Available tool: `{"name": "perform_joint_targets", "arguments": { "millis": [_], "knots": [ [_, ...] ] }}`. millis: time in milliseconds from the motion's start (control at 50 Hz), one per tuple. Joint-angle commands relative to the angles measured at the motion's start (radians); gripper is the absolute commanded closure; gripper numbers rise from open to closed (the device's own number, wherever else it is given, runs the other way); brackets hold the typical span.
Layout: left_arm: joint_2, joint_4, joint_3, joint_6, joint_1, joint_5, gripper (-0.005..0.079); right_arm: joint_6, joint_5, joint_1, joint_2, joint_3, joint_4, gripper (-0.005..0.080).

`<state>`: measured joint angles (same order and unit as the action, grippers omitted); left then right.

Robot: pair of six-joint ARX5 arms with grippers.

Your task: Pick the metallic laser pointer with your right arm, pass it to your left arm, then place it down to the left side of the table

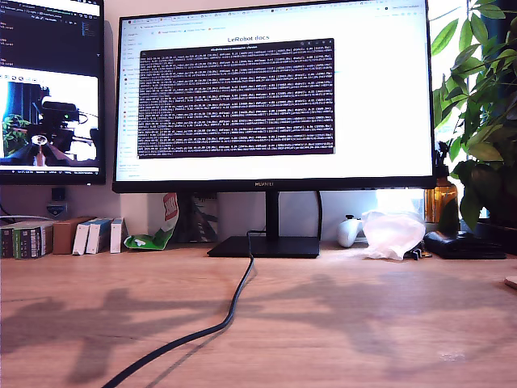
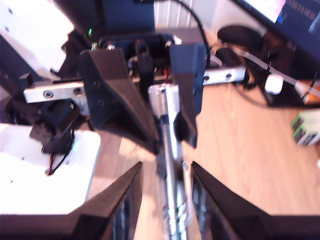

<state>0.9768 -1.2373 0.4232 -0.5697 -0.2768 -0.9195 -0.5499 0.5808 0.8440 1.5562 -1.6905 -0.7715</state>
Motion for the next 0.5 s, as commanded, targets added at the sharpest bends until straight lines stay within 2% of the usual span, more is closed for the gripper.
{"name": "perform_joint_targets", "arguments": {
  "millis": [0, 180, 320, 480],
  "knots": [
    [-0.001, 0.003, 0.011, 0.020, 0.009, -0.011, 0.0764, 0.004, -0.023, -0.016, 0.008, -0.013, -0.019, 0.0472],
    [-0.002, 0.010, 0.011, 0.030, 0.030, -0.043, 0.0764, 0.004, -0.051, -0.064, 0.008, -0.013, -0.129, 0.0485],
    [-0.002, 0.010, 0.011, 0.030, 0.054, -0.075, 0.0764, 0.002, -0.051, -0.140, 0.008, -0.013, -0.197, 0.0623],
    [-0.002, 0.011, 0.012, 0.048, 0.077, -0.102, 0.0764, 0.008, -0.052, -0.235, 0.008, -0.013, -0.211, 0.0770]
  ]
}}
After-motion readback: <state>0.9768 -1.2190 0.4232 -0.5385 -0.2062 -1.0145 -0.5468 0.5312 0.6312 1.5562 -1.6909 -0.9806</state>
